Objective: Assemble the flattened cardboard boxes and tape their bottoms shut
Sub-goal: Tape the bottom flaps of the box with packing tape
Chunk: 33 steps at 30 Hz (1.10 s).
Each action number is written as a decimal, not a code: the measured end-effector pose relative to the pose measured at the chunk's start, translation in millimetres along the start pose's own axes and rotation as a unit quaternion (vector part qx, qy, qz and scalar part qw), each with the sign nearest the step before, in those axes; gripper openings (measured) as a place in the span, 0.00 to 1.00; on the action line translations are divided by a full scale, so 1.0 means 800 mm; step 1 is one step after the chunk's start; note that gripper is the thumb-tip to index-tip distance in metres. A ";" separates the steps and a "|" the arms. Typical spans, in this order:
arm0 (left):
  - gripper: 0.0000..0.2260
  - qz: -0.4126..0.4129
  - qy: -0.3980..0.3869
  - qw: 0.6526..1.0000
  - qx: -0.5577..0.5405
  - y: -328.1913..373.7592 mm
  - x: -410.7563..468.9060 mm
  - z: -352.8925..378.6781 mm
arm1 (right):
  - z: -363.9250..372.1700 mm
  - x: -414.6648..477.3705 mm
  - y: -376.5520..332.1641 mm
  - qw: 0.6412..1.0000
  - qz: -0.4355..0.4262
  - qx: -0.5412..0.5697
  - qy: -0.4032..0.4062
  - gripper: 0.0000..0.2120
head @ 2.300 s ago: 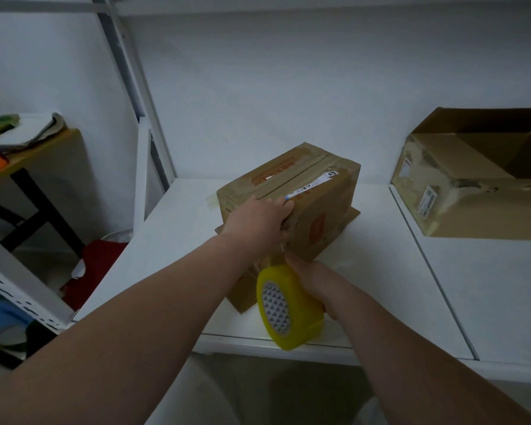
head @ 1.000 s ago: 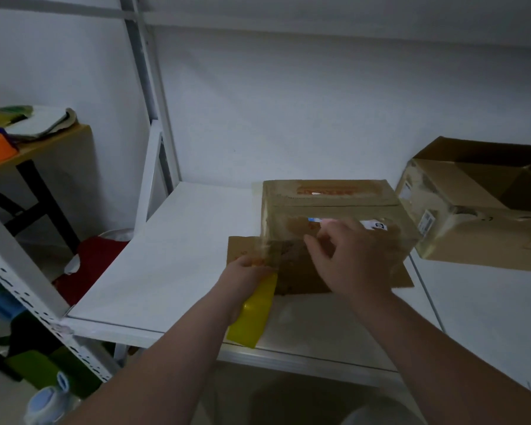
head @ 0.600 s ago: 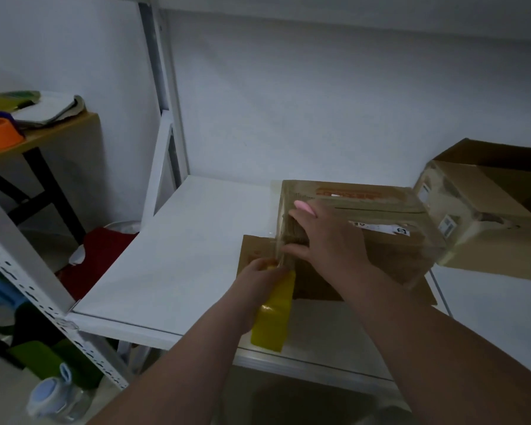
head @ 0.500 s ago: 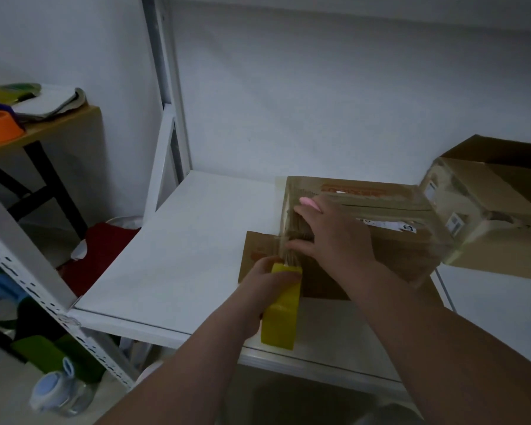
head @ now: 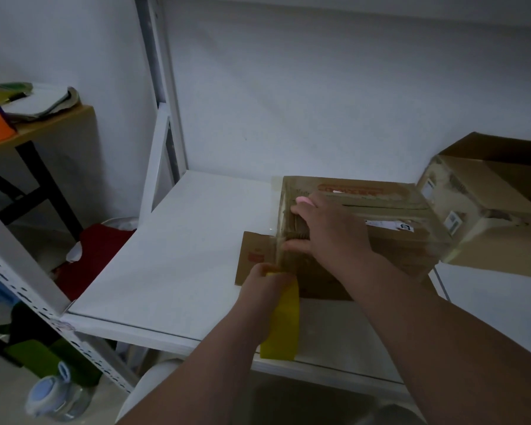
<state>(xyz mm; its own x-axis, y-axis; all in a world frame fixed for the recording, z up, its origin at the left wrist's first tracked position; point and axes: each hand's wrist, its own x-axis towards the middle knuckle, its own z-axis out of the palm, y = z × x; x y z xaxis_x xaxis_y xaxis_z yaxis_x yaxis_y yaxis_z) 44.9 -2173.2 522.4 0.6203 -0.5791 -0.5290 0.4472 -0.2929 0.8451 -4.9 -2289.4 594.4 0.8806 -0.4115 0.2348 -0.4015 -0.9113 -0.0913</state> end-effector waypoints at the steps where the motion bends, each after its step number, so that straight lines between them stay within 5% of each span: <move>1: 0.18 0.000 -0.004 1.000 0.003 -0.002 0.001 0.000 | 0.000 -0.001 -0.001 1.000 0.000 -0.003 0.003 0.29; 5: 0.09 0.005 -0.025 1.000 -0.011 -0.006 0.002 -0.005 | -0.002 -0.001 -0.005 1.000 -0.004 -0.017 0.008 0.27; 14: 0.07 0.037 -0.040 0.997 -0.048 -0.003 -0.005 -0.009 | -0.001 -0.004 -0.002 1.000 0.003 -0.013 0.000 0.32; 20: 0.05 0.043 -0.040 0.997 -0.049 -0.003 -0.002 -0.007 | -0.017 -0.038 0.012 0.975 -0.049 0.148 0.160 0.11; 23: 0.05 0.054 -0.036 0.997 -0.041 -0.001 -0.004 -0.005 | -0.014 -0.064 0.002 0.976 -0.064 0.182 0.102 0.06; 26: 0.04 0.060 -0.036 0.997 -0.028 0.000 -0.004 -0.005 | -0.001 -0.072 -0.004 0.979 -0.052 0.198 0.012 0.12; 33: 0.09 0.047 -0.021 0.998 0.021 -0.001 0.005 -0.008 | 0.022 -0.055 0.000 0.996 -0.066 0.061 -0.015 0.11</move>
<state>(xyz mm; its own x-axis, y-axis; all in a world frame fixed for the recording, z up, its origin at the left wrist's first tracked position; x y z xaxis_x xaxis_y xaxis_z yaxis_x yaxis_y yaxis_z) 51.7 -2170.3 518.9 0.6303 -0.6371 -0.4437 0.3600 -0.2665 0.8941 -38.9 -2271.6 567.3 0.9316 -0.2866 0.2236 -0.2497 -0.9515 -0.1795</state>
